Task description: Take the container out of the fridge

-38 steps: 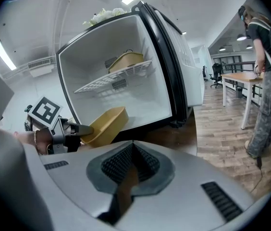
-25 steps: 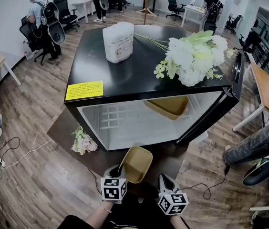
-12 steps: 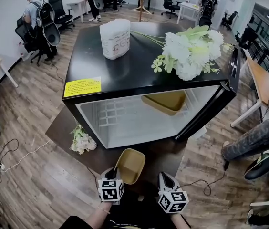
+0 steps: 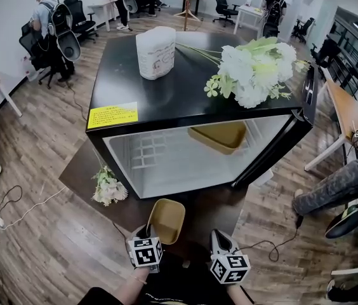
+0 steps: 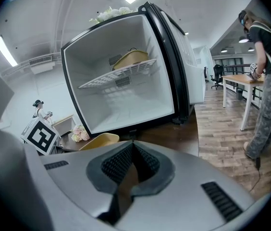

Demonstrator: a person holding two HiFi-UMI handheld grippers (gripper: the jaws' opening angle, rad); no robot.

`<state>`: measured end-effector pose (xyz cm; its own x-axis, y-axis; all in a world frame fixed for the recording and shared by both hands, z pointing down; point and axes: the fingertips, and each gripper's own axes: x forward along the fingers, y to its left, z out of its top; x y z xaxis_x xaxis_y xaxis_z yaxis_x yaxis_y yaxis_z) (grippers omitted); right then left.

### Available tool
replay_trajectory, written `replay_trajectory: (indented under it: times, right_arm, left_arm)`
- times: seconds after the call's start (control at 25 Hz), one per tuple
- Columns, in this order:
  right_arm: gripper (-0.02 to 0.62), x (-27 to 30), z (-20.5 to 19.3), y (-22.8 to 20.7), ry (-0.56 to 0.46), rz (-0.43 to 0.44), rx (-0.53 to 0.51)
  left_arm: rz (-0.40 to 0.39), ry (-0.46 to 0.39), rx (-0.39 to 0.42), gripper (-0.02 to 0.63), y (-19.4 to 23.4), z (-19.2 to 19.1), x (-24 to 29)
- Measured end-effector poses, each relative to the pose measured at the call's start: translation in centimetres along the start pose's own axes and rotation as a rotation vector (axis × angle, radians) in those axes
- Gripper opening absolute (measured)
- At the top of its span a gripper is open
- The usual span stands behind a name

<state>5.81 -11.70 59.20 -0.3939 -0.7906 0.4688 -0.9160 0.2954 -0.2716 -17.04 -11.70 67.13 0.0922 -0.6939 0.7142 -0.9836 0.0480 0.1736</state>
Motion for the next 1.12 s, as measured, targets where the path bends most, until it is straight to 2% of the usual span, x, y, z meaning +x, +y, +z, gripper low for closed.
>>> replay_trajectory:
  times: [0.4,0.68,0.8,0.88,1.12]
  right_arm:
    - [0.008,0.1,0.0,-0.3,0.002,-0.009,0.0]
    - [0.008,0.2,0.1,-0.6,0.006,-0.016,0.007]
    - [0.008,0.2,0.0,-0.8,0.009,-0.019,0.018]
    - [0.008,0.2,0.0,-1.0,0.008,-0.023,0.028]
    - [0.008,0.2,0.1,-1.0,0.007,-0.026,0.025]
  left_arm:
    - [0.032,0.033,-0.022,0.034,0.4,-0.2,0.3]
    - [0.008,0.045,-0.026,0.124,0.0,-0.3,0.7]
    - [-0.027,0.045,-0.058,0.149,-0.4,-0.1,0.7]
    - [-0.042,0.033,-0.072,0.169,-0.6,0.4,0.3]
    - [-0.032,-0.031,-0.032,0.175,-0.9,2.3,-0.6]
